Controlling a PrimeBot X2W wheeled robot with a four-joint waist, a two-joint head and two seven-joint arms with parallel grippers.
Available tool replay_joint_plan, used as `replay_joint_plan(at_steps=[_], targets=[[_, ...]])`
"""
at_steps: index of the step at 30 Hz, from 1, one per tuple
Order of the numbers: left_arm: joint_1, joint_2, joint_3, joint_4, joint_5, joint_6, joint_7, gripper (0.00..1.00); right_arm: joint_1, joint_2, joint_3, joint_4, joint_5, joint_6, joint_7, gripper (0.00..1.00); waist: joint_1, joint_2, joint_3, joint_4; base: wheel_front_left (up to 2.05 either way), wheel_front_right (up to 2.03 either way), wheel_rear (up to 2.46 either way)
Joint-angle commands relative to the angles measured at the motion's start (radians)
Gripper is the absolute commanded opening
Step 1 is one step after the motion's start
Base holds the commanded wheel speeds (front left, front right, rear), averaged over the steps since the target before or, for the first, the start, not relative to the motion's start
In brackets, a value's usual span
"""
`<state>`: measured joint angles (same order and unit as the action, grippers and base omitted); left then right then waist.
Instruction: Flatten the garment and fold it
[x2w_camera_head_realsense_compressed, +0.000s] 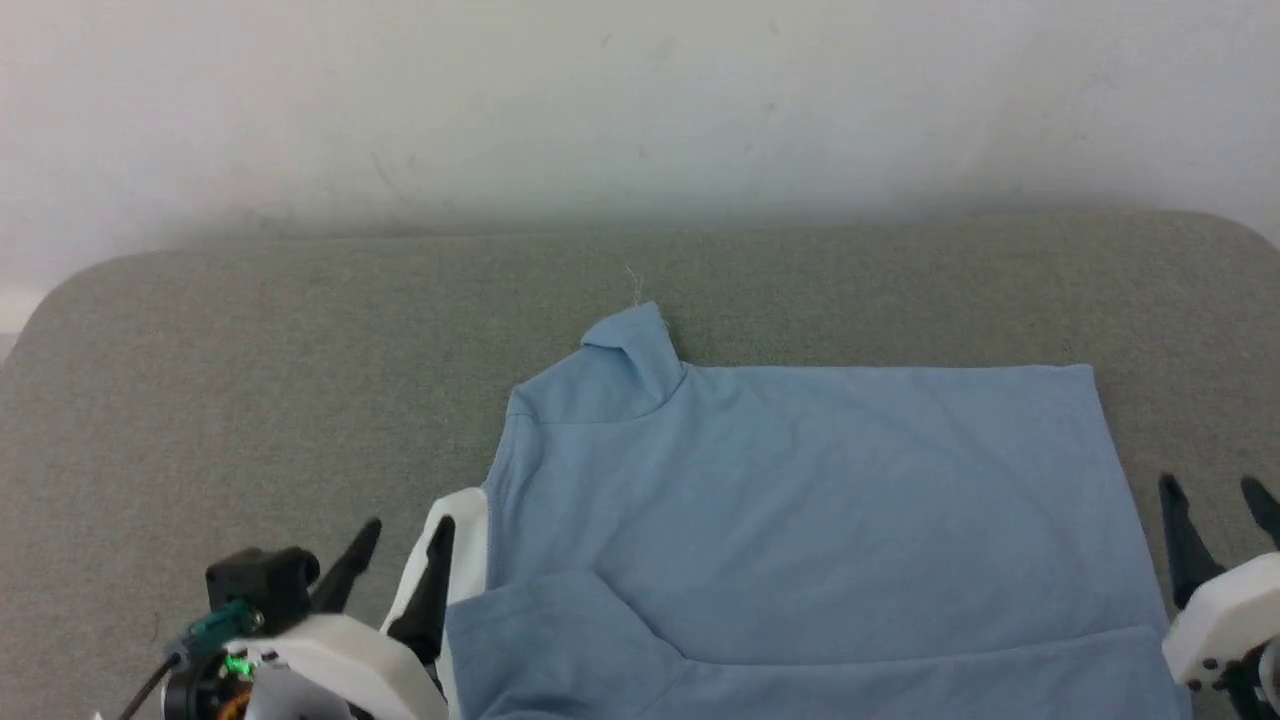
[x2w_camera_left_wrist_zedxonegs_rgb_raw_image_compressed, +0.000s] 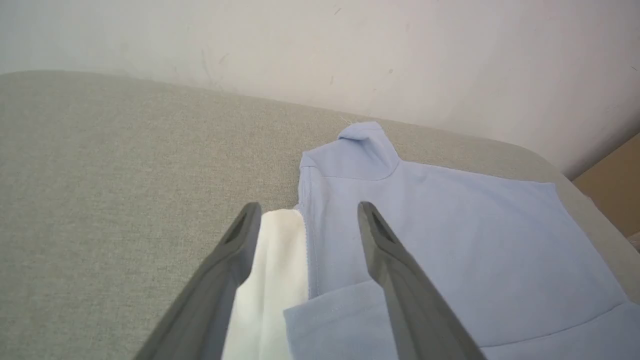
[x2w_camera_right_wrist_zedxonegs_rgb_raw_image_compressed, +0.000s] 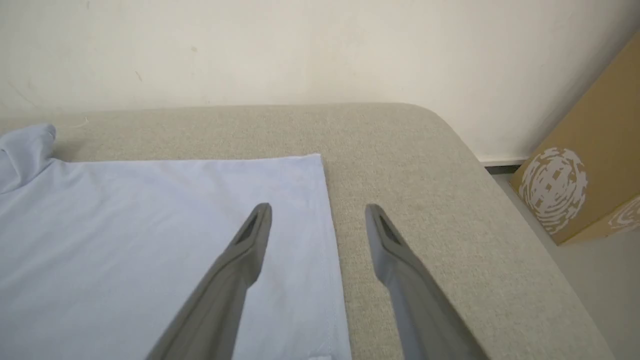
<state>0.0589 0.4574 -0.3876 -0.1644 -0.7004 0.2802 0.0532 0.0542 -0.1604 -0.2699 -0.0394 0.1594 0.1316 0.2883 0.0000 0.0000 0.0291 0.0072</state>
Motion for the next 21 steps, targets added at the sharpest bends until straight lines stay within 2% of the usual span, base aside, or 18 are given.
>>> replay_joint_plan(at_steps=[1,5,9,13,17,21], targets=[[-0.030,0.013,0.003,-0.001,0.024,-0.012,-0.016,1.00,-0.022,-0.003,0.020,-0.013,0.001,-0.001,-0.043,1.00,0.0000,0.0000,0.019,-0.020,0.00,0.00,0.00],[-0.133,0.013,-0.010,0.023,0.037,-0.071,-0.030,1.00,-0.052,0.010,0.049,-0.035,0.006,-0.001,-0.165,1.00,0.0000,0.0000,0.068,-0.054,0.00,0.00,0.00],[-0.294,0.039,-0.054,0.095,0.064,-0.144,0.047,1.00,-0.085,0.030,0.070,-0.058,0.001,-0.001,-0.237,1.00,0.0000,0.0000,0.134,-0.095,0.00,0.00,0.00],[-0.491,0.053,-0.104,0.191,0.069,-0.230,0.183,1.00,-0.113,0.053,0.100,-0.086,-0.007,-0.001,-0.261,1.00,0.0000,0.0000,0.205,-0.139,0.00,0.00,0.00],[-0.670,0.061,-0.146,0.325,0.038,-0.317,0.362,1.00,-0.145,0.065,0.120,-0.087,-0.012,-0.001,-0.280,1.00,0.0000,0.0000,0.263,-0.180,0.00,0.00,0.00],[-0.799,0.071,-0.183,0.449,0.001,-0.364,0.540,1.00,-0.167,0.078,0.134,-0.071,-0.016,-0.001,-0.298,1.00,0.0000,0.0000,0.301,-0.214,0.00,0.00,0.00]])
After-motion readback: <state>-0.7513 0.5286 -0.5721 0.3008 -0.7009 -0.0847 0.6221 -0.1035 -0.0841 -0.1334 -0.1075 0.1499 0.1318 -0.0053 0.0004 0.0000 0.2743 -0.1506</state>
